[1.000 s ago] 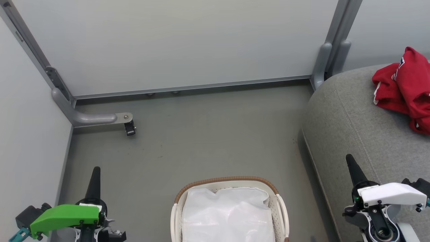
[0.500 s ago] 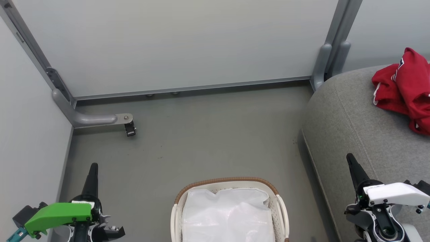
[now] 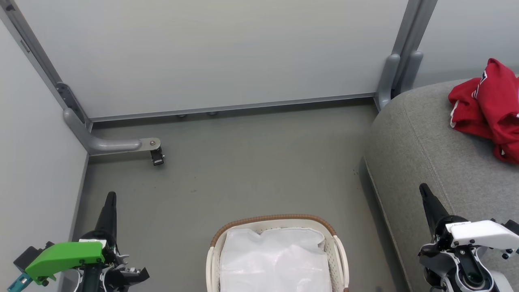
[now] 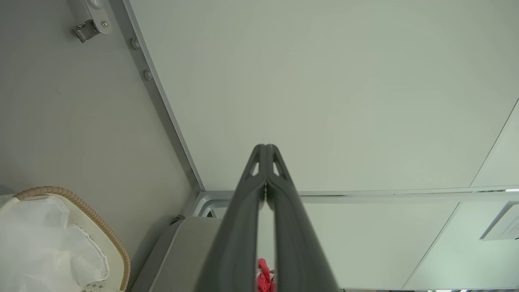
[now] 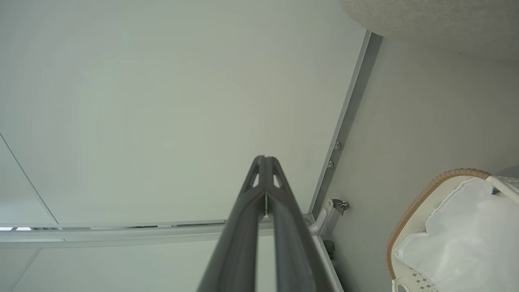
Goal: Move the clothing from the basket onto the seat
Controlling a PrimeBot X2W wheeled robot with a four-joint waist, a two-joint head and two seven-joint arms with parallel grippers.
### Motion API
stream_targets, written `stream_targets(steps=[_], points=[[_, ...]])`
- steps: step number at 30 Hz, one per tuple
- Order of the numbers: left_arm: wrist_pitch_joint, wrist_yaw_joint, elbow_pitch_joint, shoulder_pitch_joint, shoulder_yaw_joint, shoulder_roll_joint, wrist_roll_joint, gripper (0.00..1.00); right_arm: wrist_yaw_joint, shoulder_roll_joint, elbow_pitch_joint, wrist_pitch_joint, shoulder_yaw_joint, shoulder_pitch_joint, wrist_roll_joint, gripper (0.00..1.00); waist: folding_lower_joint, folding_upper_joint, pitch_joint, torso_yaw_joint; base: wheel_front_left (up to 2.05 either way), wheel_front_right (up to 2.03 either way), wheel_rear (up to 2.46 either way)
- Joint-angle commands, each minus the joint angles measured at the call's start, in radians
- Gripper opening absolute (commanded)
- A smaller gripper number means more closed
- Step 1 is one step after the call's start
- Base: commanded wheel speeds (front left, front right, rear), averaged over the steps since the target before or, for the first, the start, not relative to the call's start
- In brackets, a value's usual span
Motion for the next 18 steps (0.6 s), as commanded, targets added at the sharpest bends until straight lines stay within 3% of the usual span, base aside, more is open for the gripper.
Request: stream_targets(steps=[1,18], points=[[0.008,-0.008,-0.007,-0.018,0.007,0.005,-0.017,0.0,-0.001,-0.006,-0.006,0.006,-0.005,0.0,0.02,0.0,0.0,0.0111,0.0,0.0,0.0,0.0,0.0],[0.023,-0.009,-0.009,-0.022,0.014,0.005,-0.068,0.0,-0.001,-0.006,-0.008,0.022,-0.011,0.002,0.076,0.0,0.0,0.012,-0.003,0.0,0.0,0.0,0.0]])
